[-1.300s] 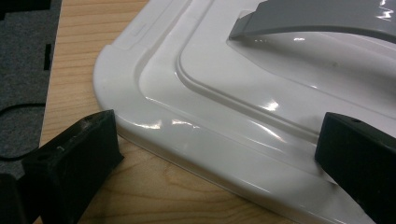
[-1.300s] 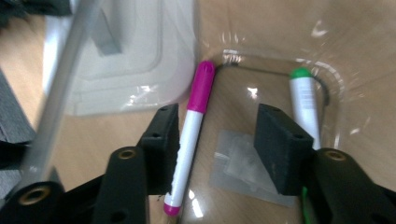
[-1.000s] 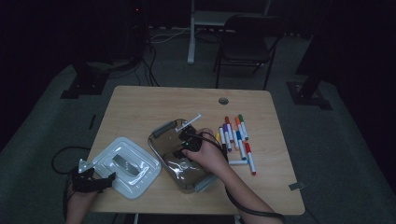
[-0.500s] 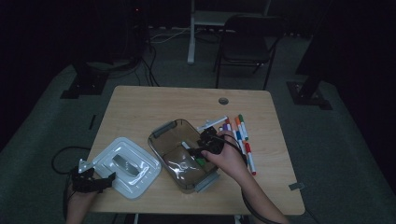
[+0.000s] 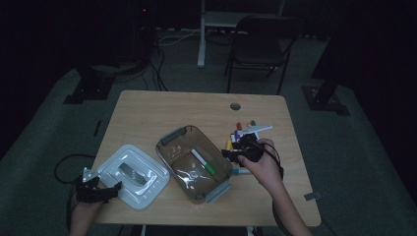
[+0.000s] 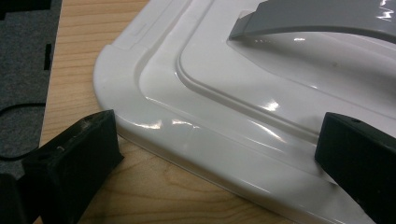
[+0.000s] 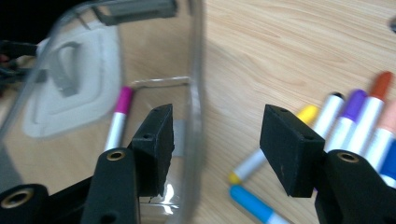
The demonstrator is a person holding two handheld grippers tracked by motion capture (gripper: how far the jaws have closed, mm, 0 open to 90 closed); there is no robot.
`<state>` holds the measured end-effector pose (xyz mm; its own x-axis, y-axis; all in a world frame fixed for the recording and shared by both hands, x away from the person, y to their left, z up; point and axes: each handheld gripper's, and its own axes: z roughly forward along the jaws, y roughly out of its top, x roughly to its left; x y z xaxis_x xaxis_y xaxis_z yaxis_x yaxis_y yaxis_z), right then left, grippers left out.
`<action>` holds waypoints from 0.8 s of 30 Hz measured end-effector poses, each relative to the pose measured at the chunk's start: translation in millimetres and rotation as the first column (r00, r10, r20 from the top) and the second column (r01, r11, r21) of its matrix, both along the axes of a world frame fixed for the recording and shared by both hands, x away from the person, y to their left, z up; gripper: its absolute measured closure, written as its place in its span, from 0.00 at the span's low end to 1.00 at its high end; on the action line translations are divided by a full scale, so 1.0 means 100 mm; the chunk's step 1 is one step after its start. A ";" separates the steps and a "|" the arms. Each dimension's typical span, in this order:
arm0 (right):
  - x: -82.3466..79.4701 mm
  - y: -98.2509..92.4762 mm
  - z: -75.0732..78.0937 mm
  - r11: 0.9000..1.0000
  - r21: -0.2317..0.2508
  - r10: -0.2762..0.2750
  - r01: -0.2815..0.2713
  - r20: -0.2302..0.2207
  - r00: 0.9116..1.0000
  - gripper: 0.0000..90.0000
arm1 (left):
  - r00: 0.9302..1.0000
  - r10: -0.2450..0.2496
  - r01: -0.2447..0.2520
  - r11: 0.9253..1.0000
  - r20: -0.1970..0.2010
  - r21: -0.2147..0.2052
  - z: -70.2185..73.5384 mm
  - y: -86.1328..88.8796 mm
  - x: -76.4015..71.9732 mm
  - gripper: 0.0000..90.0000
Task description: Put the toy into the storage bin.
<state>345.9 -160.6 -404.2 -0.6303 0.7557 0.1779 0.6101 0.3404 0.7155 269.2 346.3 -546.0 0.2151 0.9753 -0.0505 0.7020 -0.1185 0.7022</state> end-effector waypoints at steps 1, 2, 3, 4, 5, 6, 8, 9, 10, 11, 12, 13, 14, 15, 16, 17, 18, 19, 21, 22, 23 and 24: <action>0.00 -0.04 -0.02 1.000 -0.005 -0.013 0.013 0.002 1.000 0.49 | 1.000 -0.002 0.002 1.000 0.000 0.003 0.00 0.00 0.00 0.01; 0.01 -0.09 -0.05 0.999 -0.020 -0.026 0.026 -0.004 1.000 0.49 | 1.000 -0.002 0.002 1.000 0.000 0.003 0.00 0.00 0.00 0.01; 0.01 -0.12 -0.07 0.999 -0.020 -0.035 0.035 0.000 0.999 0.49 | 1.000 -0.003 0.003 1.000 -0.001 0.004 0.00 0.00 0.00 0.01; 0.02 -0.18 -0.10 0.998 -0.023 -0.052 0.052 0.010 0.999 0.49 | 1.000 -0.003 0.003 1.000 -0.001 0.004 0.00 0.00 0.00 0.01; 0.03 -0.21 -0.12 0.998 -0.030 -0.060 0.060 0.004 0.998 0.49 | 1.000 -0.002 0.002 1.000 -0.001 0.002 0.00 0.00 0.00 0.01; 0.03 -0.25 -0.15 0.997 -0.035 -0.067 0.067 0.004 0.998 0.49 | 1.000 -0.002 0.002 1.000 -0.001 0.002 0.00 0.00 0.00 0.01; 0.04 -0.34 -0.22 0.996 -0.041 -0.082 0.082 0.014 0.997 0.49 | 1.000 -0.002 0.002 1.000 -0.001 0.002 0.00 0.00 0.00 0.01; 0.05 -0.37 -0.25 0.995 -0.045 -0.084 0.084 0.007 0.996 0.48 | 1.000 -0.002 0.002 1.000 -0.002 0.002 0.00 0.00 0.00 0.01; 0.06 -0.41 -0.28 0.995 -0.044 -0.092 0.093 0.011 0.996 0.48 | 1.000 -0.002 0.002 1.000 -0.001 0.002 0.00 0.00 0.00 0.01; 0.07 -0.44 -0.30 0.994 -0.044 -0.102 0.102 0.009 0.995 0.49 | 1.000 -0.002 0.002 1.000 -0.001 0.002 0.00 0.00 0.00 0.01; 0.08 -0.48 -0.34 0.993 -0.047 -0.108 0.108 0.001 0.994 0.49 | 1.000 -0.002 0.002 1.000 -0.002 0.002 0.00 0.00 0.00 0.01; 0.08 -0.51 -0.37 0.992 -0.047 -0.114 0.114 -0.002 0.993 0.49 | 1.000 -0.001 0.001 1.000 -0.001 0.002 0.00 0.00 0.00 0.01; 0.09 -0.55 -0.40 0.991 -0.044 -0.127 0.127 -0.001 0.992 0.49 | 1.000 -0.002 0.002 1.000 -0.001 0.002 0.00 0.00 0.00 0.01; 0.10 -0.58 -0.43 0.989 -0.046 -0.138 0.138 -0.004 0.990 0.49 | 1.000 -0.002 0.002 1.000 -0.001 0.002 0.00 0.00 0.00 0.01; 0.11 -0.62 -0.45 0.988 -0.047 -0.149 0.149 -0.008 0.989 0.49 | 1.000 -0.002 0.002 1.000 -0.001 0.001 0.00 0.00 0.00 0.01; 0.12 -0.66 -0.48 0.986 -0.047 -0.162 0.161 -0.005 0.987 0.49 | 1.000 -0.002 0.002 1.000 -0.001 0.001 0.00 0.00 0.00 0.01; 0.14 -0.71 -0.52 0.983 -0.048 -0.181 0.180 -0.015 0.983 0.49 | 1.000 -0.002 0.002 1.000 -0.001 0.002 0.00 0.00 0.00 0.01; 0.15 -0.73 -0.54 0.982 -0.051 -0.185 0.184 -0.018 0.983 0.49 | 1.000 -0.002 0.002 1.000 -0.002 0.002 0.00 0.00 0.00 0.01; 0.18 -0.81 -0.61 0.975 -0.043 -0.217 0.216 -0.026 0.976 0.50 | 1.000 -0.002 0.002 1.000 -0.001 0.002 0.00 0.00 0.00 0.01; 0.19 -0.83 -0.63 0.974 -0.048 -0.223 0.221 -0.028 0.974 0.50 | 1.000 -0.002 0.002 1.000 -0.001 0.002 0.00 0.00 0.00 0.01; 0.20 -0.87 -0.66 0.972 -0.047 -0.233 0.231 -0.025 0.972 0.50 | 1.000 -0.002 0.002 1.000 -0.001 0.002 0.00 0.00 0.00 0.01; 0.22 -0.91 -0.69 0.968 -0.042 -0.250 0.249 -0.027 0.968 0.51 | 1.000 -0.002 0.002 1.000 -0.001 0.002 0.00 0.00 0.00 0.01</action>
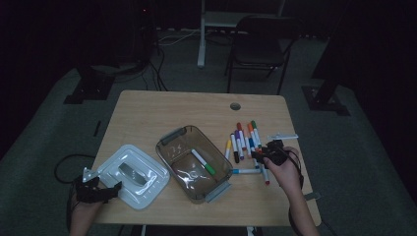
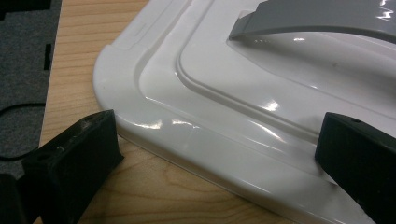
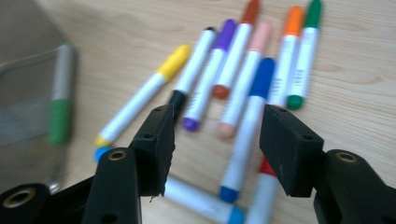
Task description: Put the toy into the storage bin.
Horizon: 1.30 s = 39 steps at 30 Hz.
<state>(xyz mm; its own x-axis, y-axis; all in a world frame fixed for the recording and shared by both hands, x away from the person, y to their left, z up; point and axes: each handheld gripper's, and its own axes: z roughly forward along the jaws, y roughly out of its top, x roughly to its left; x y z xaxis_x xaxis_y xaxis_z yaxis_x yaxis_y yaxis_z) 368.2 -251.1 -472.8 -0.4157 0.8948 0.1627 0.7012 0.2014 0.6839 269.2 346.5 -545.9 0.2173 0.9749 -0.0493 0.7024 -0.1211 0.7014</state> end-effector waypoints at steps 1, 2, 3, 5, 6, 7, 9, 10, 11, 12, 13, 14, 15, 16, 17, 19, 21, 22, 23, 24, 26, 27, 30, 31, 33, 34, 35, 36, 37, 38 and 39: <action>0.02 -0.04 -0.03 1.000 0.000 -0.015 0.015 -0.011 1.000 0.51 | 1.000 0.000 0.000 1.000 -0.001 0.001 0.00 0.00 0.00 0.01; 0.04 -0.07 -0.06 1.000 -0.002 -0.028 0.028 -0.015 1.000 0.52 | 1.000 0.000 0.000 1.000 0.000 0.001 0.00 0.00 0.00 0.01; 0.06 -0.11 -0.10 0.999 -0.002 -0.041 0.041 -0.024 0.999 0.53 | 1.000 0.000 0.000 1.000 0.000 0.000 0.00 0.00 0.00 0.01; 0.07 -0.15 -0.15 0.998 -0.003 -0.064 0.064 -0.039 0.997 0.55 | 1.000 0.000 0.000 1.000 0.000 0.000 0.00 0.00 0.00 0.01; 0.08 -0.16 -0.19 0.998 -0.006 -0.067 0.067 -0.048 0.997 0.57 | 1.000 0.000 0.000 1.000 0.000 0.000 0.00 0.00 0.00 0.01; 0.08 -0.18 -0.22 0.997 -0.019 -0.075 0.074 -0.061 0.995 0.59 | 1.000 0.000 0.000 1.000 -0.001 0.001 0.00 0.00 0.00 0.01; 0.09 -0.21 -0.29 0.996 -0.034 -0.090 0.087 -0.074 0.993 0.60 | 1.000 0.000 0.000 1.000 0.000 0.000 0.00 0.00 0.00 0.01; 0.09 -0.23 -0.33 0.995 -0.037 -0.095 0.092 -0.088 0.992 0.61 | 1.000 0.000 0.000 1.000 0.000 0.000 0.00 0.00 0.00 0.01; 0.08 -0.24 -0.36 0.994 -0.044 -0.103 0.099 -0.096 0.990 0.62 | 1.000 0.000 0.000 1.000 0.000 0.000 0.00 0.00 0.00 0.01; 0.08 -0.24 -0.38 0.994 -0.050 -0.103 0.099 -0.103 0.989 0.62 | 1.000 0.000 0.000 1.000 0.000 0.000 0.00 0.00 0.00 0.01; 0.08 -0.24 -0.40 0.994 -0.052 -0.103 0.098 -0.113 0.988 0.62 | 1.000 0.000 0.000 1.000 0.000 0.000 0.00 0.00 0.00 0.01; 0.08 -0.24 -0.42 0.993 -0.057 -0.106 0.100 -0.116 0.987 0.63 | 1.000 0.000 0.000 1.000 0.000 0.000 0.00 0.00 0.00 0.01; 0.07 -0.25 -0.43 0.993 -0.068 -0.108 0.101 -0.121 0.987 0.63 | 1.000 0.000 0.000 1.000 0.000 0.000 0.00 0.00 0.00 0.01; 0.07 -0.25 -0.44 0.992 -0.073 -0.110 0.102 -0.123 0.986 0.64 | 1.000 0.000 0.000 1.000 -0.001 0.001 0.00 0.00 0.00 0.01; 0.07 -0.25 -0.45 0.992 -0.078 -0.112 0.102 -0.128 0.986 0.64 | 1.000 0.000 0.000 1.000 0.000 0.000 0.00 0.00 0.00 0.01; 0.06 -0.26 -0.47 0.991 -0.087 -0.111 0.100 -0.135 0.985 0.65 | 1.000 0.000 0.000 1.000 0.000 0.000 0.00 0.00 0.00 0.01; 0.05 -0.27 -0.49 0.989 -0.104 -0.115 0.101 -0.142 0.983 0.67 | 1.000 0.000 0.000 1.000 -0.001 0.001 0.00 0.00 0.00 0.01; 0.05 -0.27 -0.49 0.989 -0.107 -0.118 0.102 -0.149 0.982 0.68 | 1.000 0.000 0.000 1.000 0.000 0.000 0.00 0.00 0.00 0.01; 0.04 -0.28 -0.51 0.988 -0.107 -0.122 0.107 -0.146 0.982 0.69 | 1.000 0.000 0.000 1.000 -0.001 0.000 0.00 0.00 0.00 0.01; 0.04 -0.29 -0.51 0.988 -0.107 -0.128 0.113 -0.144 0.981 0.70 | 1.000 0.000 0.000 1.000 0.000 0.000 0.00 0.00 0.00 0.01; 0.03 -0.30 -0.50 0.985 -0.119 -0.139 0.122 -0.149 0.979 0.75 | 1.000 0.000 0.000 1.000 -0.001 0.001 0.00 0.00 0.00 0.01; 0.03 -0.31 -0.50 0.982 -0.135 -0.152 0.132 -0.148 0.977 0.77 | 1.000 0.000 0.000 1.000 0.000 0.000 0.00 0.00 0.00 0.01; 0.02 -0.32 -0.49 0.976 -0.148 -0.183 0.160 -0.157 0.971 0.83 | 1.000 0.000 0.000 1.000 0.000 0.000 0.00 0.00 0.00 0.01; 0.02 -0.32 -0.48 0.973 -0.159 -0.195 0.170 -0.159 0.968 0.85 | 1.000 0.000 0.000 1.000 0.000 0.000 0.00 0.00 0.00 0.01; 0.02 -0.33 -0.48 0.970 -0.156 -0.212 0.187 -0.162 0.964 0.85 | 1.000 0.000 0.000 1.000 0.000 0.000 0.00 0.00 0.00 0.01; 0.02 -0.34 -0.48 0.970 -0.144 -0.220 0.196 -0.174 0.960 0.85 | 1.000 0.000 0.000 1.000 0.000 0.000 0.00 0.00 0.00 0.01; 0.03 -0.35 -0.47 0.970 -0.131 -0.226 0.203 -0.187 0.956 0.85 | 1.000 0.000 0.000 1.000 0.000 0.000 0.00 0.00 0.00 0.01; 0.03 -0.36 -0.47 0.970 -0.124 -0.230 0.209 -0.194 0.954 0.85 | 1.000 0.000 0.000 1.000 0.000 0.000 0.00 0.00 0.00 0.01; 0.02 -0.37 -0.47 0.969 -0.123 -0.233 0.213 -0.194 0.953 0.85 | 1.000 0.000 0.000 1.000 0.000 0.000 0.00 0.00 0.00 0.01; 0.02 -0.38 -0.46 0.969 -0.114 -0.237 0.218 -0.190 0.953 0.85 | 1.000 0.000 0.000 1.000 0.000 0.000 0.00 0.00 0.00 0.01; 0.01 -0.39 -0.43 0.970 -0.103 -0.237 0.221 -0.196 0.951 0.85 | 1.000 0.000 0.000 1.000 0.000 0.000 0.00 0.00 0.00 0.01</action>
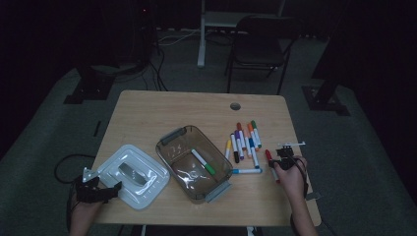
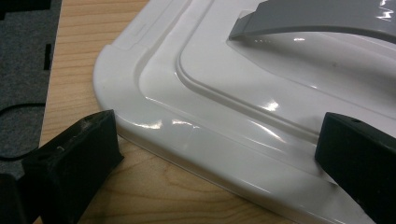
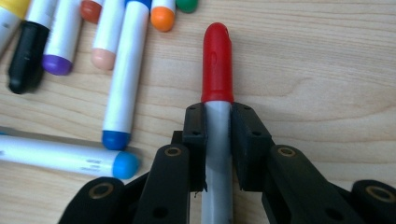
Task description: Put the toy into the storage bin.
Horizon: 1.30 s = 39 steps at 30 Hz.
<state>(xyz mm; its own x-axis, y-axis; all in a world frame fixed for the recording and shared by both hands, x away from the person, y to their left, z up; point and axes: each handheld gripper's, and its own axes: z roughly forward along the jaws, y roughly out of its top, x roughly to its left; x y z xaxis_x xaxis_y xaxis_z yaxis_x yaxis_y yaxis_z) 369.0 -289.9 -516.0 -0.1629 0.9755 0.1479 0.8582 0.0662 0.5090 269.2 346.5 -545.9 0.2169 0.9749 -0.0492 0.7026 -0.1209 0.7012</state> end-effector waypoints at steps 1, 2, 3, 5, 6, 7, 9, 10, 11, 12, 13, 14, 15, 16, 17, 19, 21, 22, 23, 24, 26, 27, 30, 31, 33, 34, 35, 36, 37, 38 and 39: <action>-0.01 0.00 0.03 1.000 0.005 0.001 -0.001 0.007 1.000 0.85 | 1.000 0.000 0.000 1.000 0.000 0.000 0.00 0.00 0.00 0.01; -0.02 0.00 0.06 1.000 0.010 0.003 -0.003 0.016 1.000 0.85 | 1.000 0.000 0.000 1.000 0.000 0.000 0.00 0.00 0.00 0.01; -0.03 0.01 0.11 1.000 0.019 0.009 -0.010 0.019 1.000 0.85 | 1.000 0.000 0.000 1.000 -0.001 0.001 0.00 0.00 0.00 0.01; -0.05 0.02 0.19 0.999 0.030 0.012 -0.014 0.039 0.999 0.85 | 1.000 0.000 0.000 1.000 -0.001 0.001 0.00 0.00 0.00 0.01; -0.07 0.04 0.26 0.999 0.037 0.021 -0.023 0.045 0.999 0.85 | 1.000 0.000 0.000 1.000 -0.001 0.001 0.00 0.00 0.00 0.01; -0.08 0.05 0.30 0.999 0.044 0.025 -0.028 0.055 0.998 0.85 | 1.000 0.000 0.000 1.000 -0.001 0.001 0.00 0.00 0.00 0.01; -0.11 0.10 0.44 0.997 0.061 0.045 -0.050 0.077 0.996 0.85 | 1.000 0.000 0.000 1.000 0.000 0.001 0.00 0.00 0.00 0.01; -0.11 0.11 0.47 0.996 0.068 0.049 -0.055 0.085 0.995 0.85 | 1.000 0.000 0.000 1.000 -0.001 0.001 0.00 0.00 0.00 0.01; -0.13 0.14 0.52 0.995 0.080 0.055 -0.062 0.093 0.994 0.85 | 1.000 0.000 0.000 1.000 0.000 0.001 0.00 0.00 0.00 0.01; -0.15 0.18 0.60 0.993 0.088 0.072 -0.082 0.110 0.991 0.85 | 1.000 0.000 0.000 1.000 0.000 0.000 0.00 0.00 0.00 0.01; -0.16 0.20 0.64 0.991 0.098 0.077 -0.089 0.120 0.990 0.85 | 1.000 0.000 0.000 1.000 0.000 0.001 0.00 0.00 0.00 0.01; -0.17 0.23 0.67 0.990 0.101 0.085 -0.098 0.126 0.988 0.85 | 1.000 0.000 0.000 1.000 -0.001 0.001 0.00 0.00 0.00 0.01; -0.18 0.26 0.72 0.988 0.107 0.096 -0.110 0.134 0.986 0.85 | 1.000 0.000 0.000 1.000 0.000 0.000 0.00 0.00 0.00 0.01; -0.20 0.30 0.78 0.984 0.121 0.110 -0.128 0.150 0.983 0.85 | 1.000 0.000 0.000 1.000 0.000 0.000 0.00 0.00 0.00 0.01; -0.21 0.33 0.81 0.982 0.126 0.121 -0.141 0.156 0.980 0.85 | 1.000 0.000 0.000 1.000 -0.001 0.000 0.00 0.00 0.00 0.01; -0.24 0.40 0.91 0.975 0.146 0.141 -0.168 0.177 0.974 0.85 | 1.000 0.000 0.000 1.000 0.000 0.000 0.00 0.00 0.00 0.01; -0.26 0.48 0.99 0.968 0.154 0.164 -0.196 0.199 0.966 0.85 | 1.000 0.000 0.000 1.000 0.000 0.000 0.00 0.00 0.00 0.01; -0.27 0.52 1.03 0.965 0.156 0.174 -0.209 0.208 0.962 0.85 | 1.000 0.000 0.000 1.000 -0.001 0.001 0.00 0.00 0.00 0.01; -0.28 0.55 1.07 0.963 0.156 0.185 -0.220 0.212 0.959 0.85 | 1.000 0.000 0.000 1.000 0.000 0.000 0.00 0.00 0.00 0.01; -0.30 0.59 1.12 0.959 0.159 0.197 -0.234 0.220 0.955 0.85 | 1.000 0.001 -0.001 1.000 0.001 -0.001 0.00 0.00 0.00 0.01; -0.32 0.66 1.20 0.951 0.170 0.215 -0.258 0.237 0.947 0.85 | 1.000 0.000 0.000 1.000 0.002 0.000 0.00 0.00 0.00 0.01; -0.32 0.68 1.23 0.949 0.172 0.220 -0.265 0.243 0.945 0.85 | 1.000 0.000 0.000 1.000 0.002 0.000 0.00 0.00 0.00 0.01; -0.32 0.78 1.32 0.940 0.179 0.239 -0.289 0.256 0.937 0.85 | 1.000 0.000 0.000 1.000 0.001 0.001 0.00 0.00 0.00 0.01; -0.31 0.80 1.34 0.938 0.181 0.244 -0.295 0.260 0.934 0.85 | 1.000 0.000 0.000 1.000 0.001 0.001 0.00 0.00 0.00 0.01; -0.30 0.87 1.39 0.932 0.187 0.257 -0.312 0.269 0.928 0.85 | 1.000 0.000 0.000 1.000 0.001 0.001 0.00 0.00 0.00 0.01; -0.30 0.92 1.42 0.927 0.192 0.263 -0.321 0.275 0.925 0.85 | 1.000 0.000 0.000 1.000 0.001 0.001 0.00 0.00 0.00 0.01; -0.29 0.96 1.43 0.925 0.191 0.272 -0.330 0.277 0.922 0.85 | 1.000 0.000 0.000 1.000 0.001 0.001 0.00 0.00 0.00 0.01; -0.28 1.02 1.45 0.919 0.195 0.282 -0.342 0.279 0.918 0.85 | 1.000 0.000 0.000 1.000 0.001 0.001 0.00 0.00 0.00 0.01; -0.27 1.06 1.46 0.916 0.199 0.287 -0.348 0.281 0.916 0.85 | 1.000 0.000 0.000 1.000 0.001 0.001 0.00 0.00 0.00 0.01; -0.26 1.12 1.48 0.911 0.195 0.302 -0.363 0.284 0.910 0.85 | 1.000 -0.001 0.001 1.000 0.001 0.000 0.00 0.00 0.00 0.01; -0.25 1.16 1.49 0.907 0.196 0.310 -0.373 0.288 0.906 0.85 | 1.000 0.000 0.000 1.000 0.001 0.000 0.00 0.00 0.00 0.01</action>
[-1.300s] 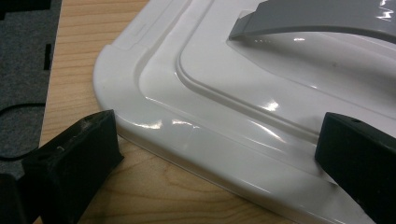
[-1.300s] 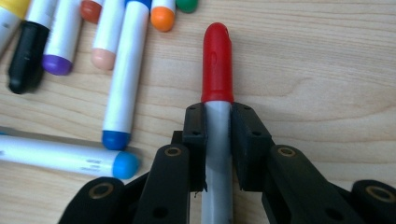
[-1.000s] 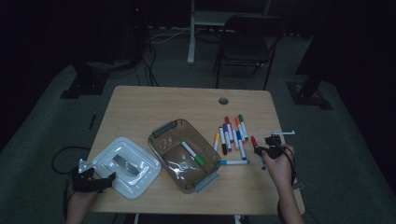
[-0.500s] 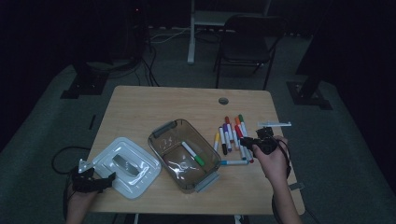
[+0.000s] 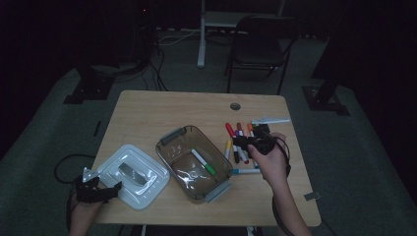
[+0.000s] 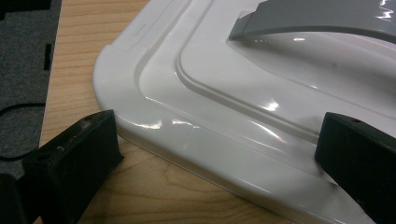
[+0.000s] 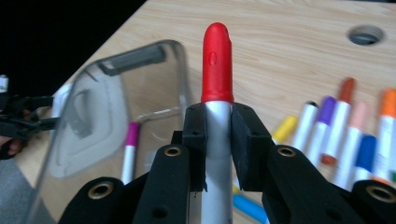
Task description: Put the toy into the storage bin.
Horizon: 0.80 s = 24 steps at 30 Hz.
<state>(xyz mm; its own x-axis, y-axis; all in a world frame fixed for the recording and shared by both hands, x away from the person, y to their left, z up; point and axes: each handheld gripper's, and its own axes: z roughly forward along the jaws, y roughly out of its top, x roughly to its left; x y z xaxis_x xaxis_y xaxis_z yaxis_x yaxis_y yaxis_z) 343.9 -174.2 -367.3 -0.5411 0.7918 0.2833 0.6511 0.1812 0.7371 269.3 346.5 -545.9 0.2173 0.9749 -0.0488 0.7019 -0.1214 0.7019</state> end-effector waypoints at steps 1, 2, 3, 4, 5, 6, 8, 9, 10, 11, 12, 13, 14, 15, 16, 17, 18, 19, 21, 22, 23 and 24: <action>0.01 0.06 0.01 1.000 0.001 0.014 -0.014 -0.002 1.000 0.85 | 1.000 0.000 0.000 1.000 0.000 0.001 0.00 0.00 0.00 0.01; 0.01 0.10 0.02 1.000 0.002 0.023 -0.023 -0.002 1.000 0.85 | 1.000 0.000 0.000 1.000 -0.001 0.000 0.00 0.00 0.00 0.01; 0.02 0.16 0.03 0.999 0.001 0.037 -0.037 -0.001 0.999 0.85 | 1.000 0.000 0.000 1.000 -0.001 0.000 0.00 0.00 0.00 0.01; 0.02 0.21 0.03 0.999 0.001 0.048 -0.048 -0.001 0.999 0.85 | 1.000 0.000 0.000 1.000 -0.001 0.000 0.00 0.00 0.00 0.01; 0.02 0.28 0.04 0.998 0.000 0.062 -0.062 -0.003 0.998 0.85 | 1.000 0.000 0.000 1.000 -0.001 0.000 0.00 0.00 0.00 0.01; 0.02 0.30 0.04 0.998 -0.003 0.067 -0.067 -0.003 0.998 0.85 | 1.000 0.000 0.000 1.000 -0.001 0.000 0.00 0.00 0.00 0.01; 0.01 0.41 0.05 0.996 -0.003 0.093 -0.093 -0.005 0.996 0.85 | 1.000 0.000 0.000 1.000 -0.001 0.000 0.00 0.00 0.00 0.01; 0.01 0.45 0.05 0.995 -0.007 0.100 -0.100 -0.004 0.995 0.85 | 1.000 0.000 0.000 1.000 -0.001 0.000 0.00 0.00 0.00 0.01; 0.01 0.50 0.05 0.994 -0.009 0.112 -0.112 -0.008 0.994 0.85 | 1.000 -0.001 0.001 1.000 -0.001 0.000 0.00 0.00 0.00 0.01; 0.01 0.55 0.06 0.992 -0.007 0.124 -0.124 -0.006 0.992 0.85 | 1.000 -0.001 0.001 1.000 -0.001 0.000 0.00 0.00 0.00 0.01; 0.00 0.58 0.06 0.991 -0.011 0.130 -0.130 -0.008 0.992 0.85 | 1.000 0.000 0.000 1.000 -0.001 0.000 0.00 0.00 0.00 0.01; 0.00 0.62 0.07 0.990 -0.014 0.141 -0.141 -0.011 0.990 0.85 | 1.000 0.000 0.000 1.000 -0.001 0.000 0.00 0.00 0.00 0.01; 0.00 0.66 0.07 0.989 -0.011 0.148 -0.148 -0.008 0.989 0.85 | 1.000 0.000 0.000 1.000 -0.002 0.001 0.00 0.00 0.00 0.01; 0.00 0.70 0.08 0.987 -0.020 0.156 -0.156 -0.006 0.988 0.85 | 1.000 0.000 0.000 1.000 -0.001 0.000 0.00 0.00 0.00 0.01; 0.00 0.73 0.09 0.986 -0.021 0.163 -0.163 -0.008 0.987 0.85 | 1.000 -0.001 0.001 1.000 -0.001 0.000 0.00 0.00 0.00 0.01; 0.00 0.76 0.10 0.985 -0.019 0.170 -0.170 -0.007 0.985 0.85 | 1.000 0.000 0.000 1.000 -0.001 0.000 0.00 0.00 0.00 0.01; 0.00 0.81 0.11 0.983 -0.030 0.179 -0.179 -0.008 0.984 0.85 | 1.000 0.000 0.000 1.000 -0.001 0.000 0.00 0.00 0.00 0.01; 0.01 0.84 0.11 0.982 -0.034 0.185 -0.185 -0.009 0.983 0.85 | 1.000 -0.001 0.001 1.000 -0.001 0.000 0.00 0.00 0.00 0.01; 0.01 0.93 0.10 0.978 -0.041 0.202 -0.203 -0.017 0.979 0.85 | 1.000 0.000 0.000 1.000 -0.001 0.001 0.00 0.00 0.00 0.01; 0.01 0.95 0.10 0.977 -0.043 0.207 -0.208 -0.020 0.978 0.85 | 1.000 0.000 0.000 1.000 -0.001 0.000 0.00 0.00 0.00 0.01; 0.01 1.01 0.08 0.975 -0.044 0.219 -0.220 -0.027 0.975 0.85 | 1.000 0.000 0.000 1.000 -0.002 0.001 0.00 0.00 0.00 0.01; 0.00 1.04 0.07 0.973 -0.046 0.225 -0.226 -0.031 0.974 0.85 | 1.000 0.000 0.000 1.000 -0.002 0.001 0.00 0.00 0.00 0.01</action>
